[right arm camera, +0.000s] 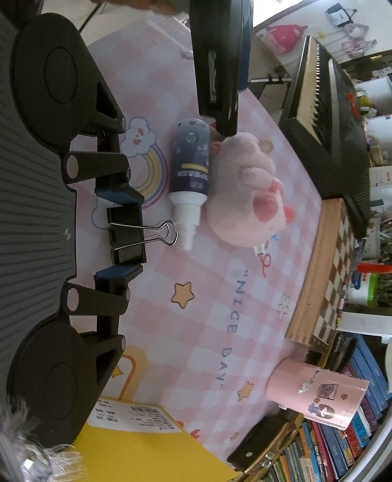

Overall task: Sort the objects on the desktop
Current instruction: 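Grasp the black binder clip with the right gripper while the left grasps the small white box, then lift the binder clip and white box and carry them toward the yellow box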

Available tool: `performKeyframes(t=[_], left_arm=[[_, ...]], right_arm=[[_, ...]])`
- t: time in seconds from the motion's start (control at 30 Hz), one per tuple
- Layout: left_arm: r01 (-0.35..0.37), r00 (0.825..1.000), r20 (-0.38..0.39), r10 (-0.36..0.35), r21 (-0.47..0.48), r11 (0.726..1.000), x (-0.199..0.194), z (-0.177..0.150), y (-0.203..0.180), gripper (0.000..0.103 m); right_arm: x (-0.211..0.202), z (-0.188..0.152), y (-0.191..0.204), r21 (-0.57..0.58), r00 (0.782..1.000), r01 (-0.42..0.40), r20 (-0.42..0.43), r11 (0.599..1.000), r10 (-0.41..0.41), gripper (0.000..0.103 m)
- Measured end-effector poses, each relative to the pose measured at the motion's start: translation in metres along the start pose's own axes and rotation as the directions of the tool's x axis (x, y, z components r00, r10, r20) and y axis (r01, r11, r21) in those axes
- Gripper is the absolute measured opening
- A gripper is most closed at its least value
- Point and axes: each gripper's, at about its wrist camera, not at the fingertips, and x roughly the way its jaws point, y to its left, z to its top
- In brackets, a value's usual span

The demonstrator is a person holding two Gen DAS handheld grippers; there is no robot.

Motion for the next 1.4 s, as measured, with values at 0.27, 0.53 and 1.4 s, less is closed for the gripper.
performKeyframes(t=[0.27, 0.53, 1.4], left_arm=[[0.014, 0.998, -0.057, -0.011, 0.052, 0.999, 0.022, -0.001, -0.007, 0.025], [0.049, 0.998, -0.033, -0.049, 0.015, 0.999, 0.017, 0.000, -0.003, 0.013], [0.288, 0.944, 0.142, -0.296, 0.075, 0.955, -0.120, -0.038, 0.014, 0.013]], right_arm=[[-0.004, 0.003, -0.007, 0.020, 1.000, 0.008, 0.024, 1.000, -0.008, 0.039], [-0.010, 0.001, -0.009, 0.041, 0.999, 0.013, 0.034, 0.999, -0.014, 0.039], [-0.098, -0.040, 0.034, 0.162, 0.984, 0.073, 0.147, 0.984, -0.097, 0.039]])
